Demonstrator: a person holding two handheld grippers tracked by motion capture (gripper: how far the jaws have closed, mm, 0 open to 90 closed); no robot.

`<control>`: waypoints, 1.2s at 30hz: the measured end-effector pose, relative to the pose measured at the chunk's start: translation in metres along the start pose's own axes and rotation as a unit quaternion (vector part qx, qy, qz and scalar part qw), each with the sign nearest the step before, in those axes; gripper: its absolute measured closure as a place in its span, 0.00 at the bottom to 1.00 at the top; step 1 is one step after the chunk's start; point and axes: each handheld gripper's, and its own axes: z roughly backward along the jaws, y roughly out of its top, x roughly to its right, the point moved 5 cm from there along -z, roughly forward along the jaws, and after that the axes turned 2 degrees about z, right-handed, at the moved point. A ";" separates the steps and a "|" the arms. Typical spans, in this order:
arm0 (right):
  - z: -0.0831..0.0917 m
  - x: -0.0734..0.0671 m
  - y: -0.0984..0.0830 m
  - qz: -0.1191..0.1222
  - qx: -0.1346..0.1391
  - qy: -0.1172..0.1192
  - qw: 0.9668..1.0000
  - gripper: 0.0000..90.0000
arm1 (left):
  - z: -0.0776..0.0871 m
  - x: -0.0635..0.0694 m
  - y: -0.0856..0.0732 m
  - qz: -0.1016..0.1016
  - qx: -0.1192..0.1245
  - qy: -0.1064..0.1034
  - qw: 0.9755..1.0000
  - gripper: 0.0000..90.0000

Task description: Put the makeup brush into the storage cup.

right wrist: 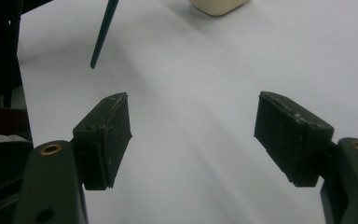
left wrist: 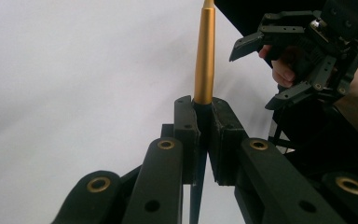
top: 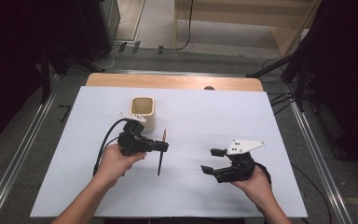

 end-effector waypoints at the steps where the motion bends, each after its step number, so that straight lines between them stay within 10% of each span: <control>1: 0.001 0.001 -0.002 -0.001 0.000 -0.002 1.000 0.31 | 0.000 0.000 0.000 0.000 0.001 0.000 1.000 0.93; 36: 0.025 0.019 -0.027 -0.026 0.006 -0.029 0.999 0.31 | 0.028 0.006 0.026 -0.024 0.041 0.038 0.998 0.92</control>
